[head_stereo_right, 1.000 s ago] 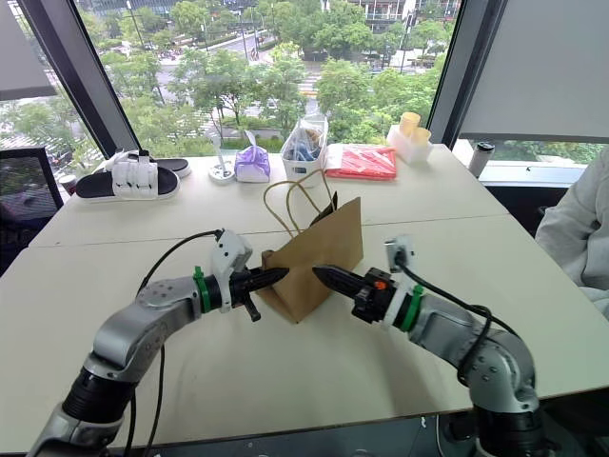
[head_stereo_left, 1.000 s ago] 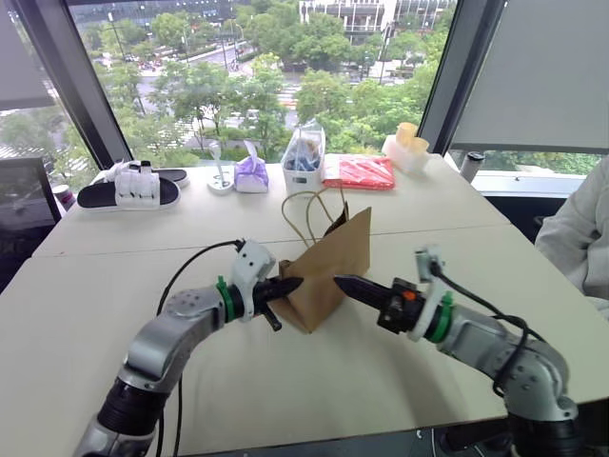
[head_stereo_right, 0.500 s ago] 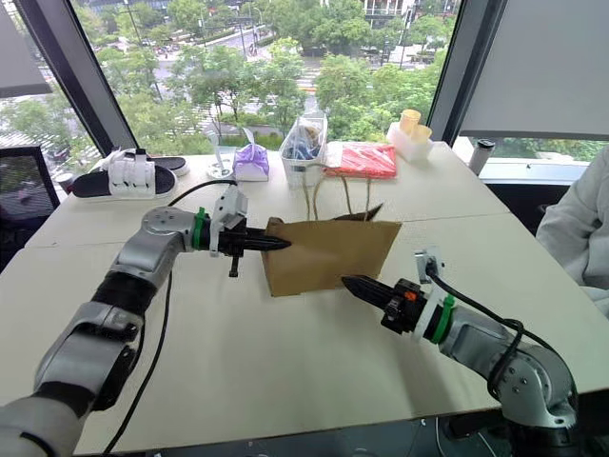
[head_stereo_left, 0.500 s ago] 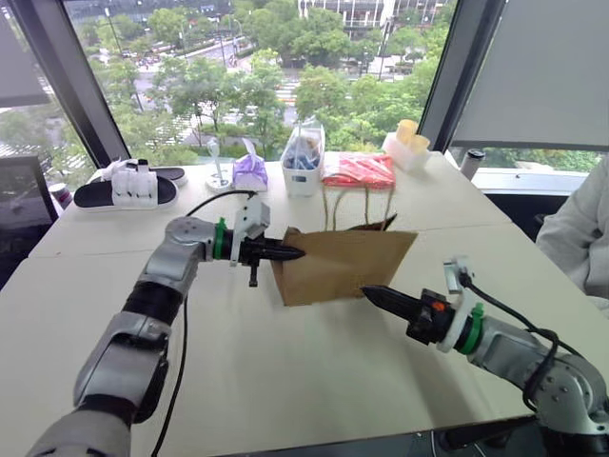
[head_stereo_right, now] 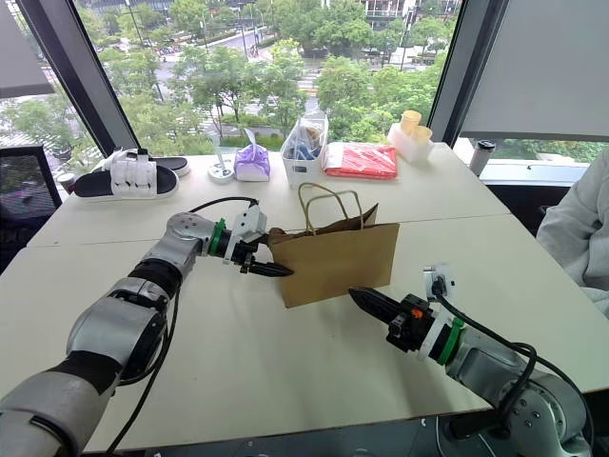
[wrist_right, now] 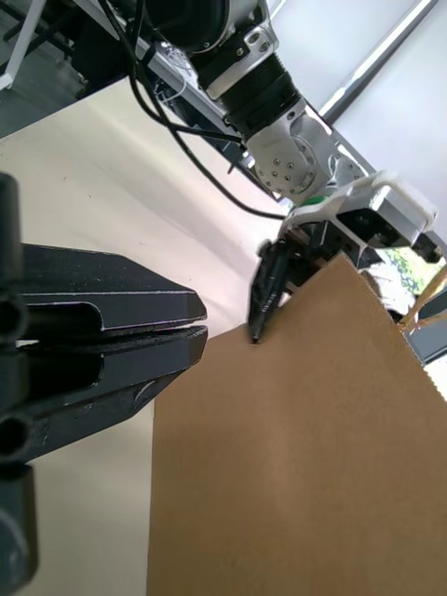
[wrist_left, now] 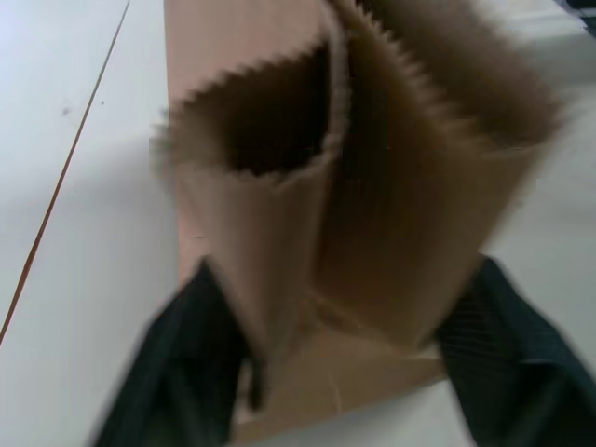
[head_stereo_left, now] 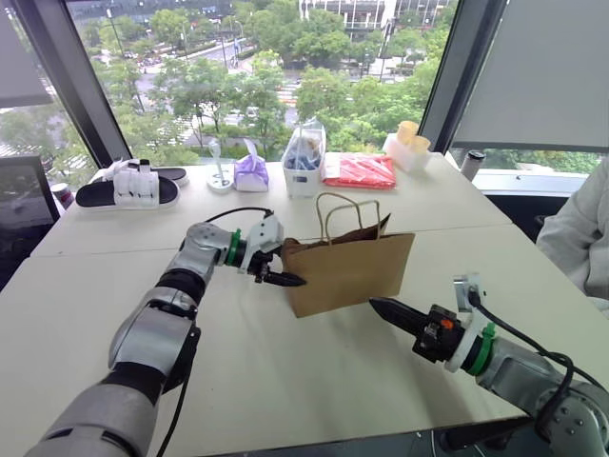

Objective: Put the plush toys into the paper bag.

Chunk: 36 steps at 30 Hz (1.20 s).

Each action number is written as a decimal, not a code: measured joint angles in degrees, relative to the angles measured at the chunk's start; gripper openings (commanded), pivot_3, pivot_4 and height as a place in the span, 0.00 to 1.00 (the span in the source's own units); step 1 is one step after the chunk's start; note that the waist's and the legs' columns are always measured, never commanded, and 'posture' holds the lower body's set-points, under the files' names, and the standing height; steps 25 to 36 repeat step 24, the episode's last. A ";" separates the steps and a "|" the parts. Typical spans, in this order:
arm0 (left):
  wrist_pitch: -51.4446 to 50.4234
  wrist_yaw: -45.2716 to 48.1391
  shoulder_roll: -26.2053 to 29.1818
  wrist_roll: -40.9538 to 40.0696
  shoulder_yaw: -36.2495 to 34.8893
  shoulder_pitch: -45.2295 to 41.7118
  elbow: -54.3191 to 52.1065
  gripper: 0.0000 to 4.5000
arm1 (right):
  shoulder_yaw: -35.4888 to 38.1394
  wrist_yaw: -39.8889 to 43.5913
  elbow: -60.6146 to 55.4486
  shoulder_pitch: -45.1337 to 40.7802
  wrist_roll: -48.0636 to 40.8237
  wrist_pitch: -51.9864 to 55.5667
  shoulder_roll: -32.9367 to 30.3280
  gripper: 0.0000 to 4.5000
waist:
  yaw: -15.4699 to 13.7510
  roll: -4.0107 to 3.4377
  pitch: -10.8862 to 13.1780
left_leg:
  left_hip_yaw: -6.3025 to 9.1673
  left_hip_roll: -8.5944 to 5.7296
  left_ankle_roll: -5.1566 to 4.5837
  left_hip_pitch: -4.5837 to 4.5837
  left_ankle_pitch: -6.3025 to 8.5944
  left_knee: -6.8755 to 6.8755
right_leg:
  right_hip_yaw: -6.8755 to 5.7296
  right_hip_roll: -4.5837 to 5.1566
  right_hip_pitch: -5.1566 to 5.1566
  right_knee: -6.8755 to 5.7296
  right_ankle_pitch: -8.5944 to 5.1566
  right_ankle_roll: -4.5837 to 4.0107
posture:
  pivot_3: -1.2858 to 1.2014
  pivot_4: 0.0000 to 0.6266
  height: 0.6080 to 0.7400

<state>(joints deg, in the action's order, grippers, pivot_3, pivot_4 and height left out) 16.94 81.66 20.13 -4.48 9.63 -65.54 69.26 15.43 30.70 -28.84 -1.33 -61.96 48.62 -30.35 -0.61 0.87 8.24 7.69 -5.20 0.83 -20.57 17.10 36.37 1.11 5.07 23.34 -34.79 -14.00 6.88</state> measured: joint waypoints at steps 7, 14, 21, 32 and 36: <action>-7.10 0.60 5.78 -2.76 -5.93 3.26 -8.65 0.99 | -1.45 0.77 1.60 -1.17 0.03 -0.32 -0.41 0.00 | 0.41 -0.01 0.00 | 0.01 0.02 0.00 0.08 0.00 -0.02 | 0.01 0.00 0.07 -0.28 -0.01 0.00 | 0.52 0.24 1.00; -25.39 -4.37 11.90 -10.12 -11.70 21.15 -36.52 0.99 | -2.27 3.43 4.52 -2.96 0.32 0.02 -2.80 0.00 | 0.87 -0.01 0.00 | 0.06 0.04 0.01 0.08 0.00 -0.02 | 0.11 0.01 0.08 -0.30 0.00 -0.01 | 0.52 0.24 1.00; -52.21 -17.69 17.71 -23.75 -23.39 43.97 -71.90 0.99 | -0.36 7.04 5.59 -2.93 0.40 1.98 -9.77 0.00 | 1.02 -0.02 0.00 | 0.09 0.05 0.02 0.12 0.01 -0.11 | 0.18 0.16 0.05 -0.20 -0.01 -0.03 | 0.52 0.24 1.00; -59.30 -23.88 17.49 -28.98 -29.94 56.13 -85.34 0.99 | 1.14 8.83 5.34 -1.05 0.10 2.78 -12.71 0.00 | 0.70 -0.06 -0.02 | 0.03 0.05 0.02 0.19 0.02 -0.14 | 0.20 0.19 -0.02 -0.13 -0.02 -0.04 | 0.52 0.24 1.00; -59.30 -23.88 17.49 -28.98 -29.94 56.13 -85.34 0.99 | 1.14 8.83 5.34 -1.05 0.10 2.78 -12.71 0.00 | 0.70 -0.06 -0.02 | 0.03 0.05 0.02 0.19 0.02 -0.14 | 0.20 0.19 -0.02 -0.13 -0.02 -0.04 | 0.52 0.24 1.00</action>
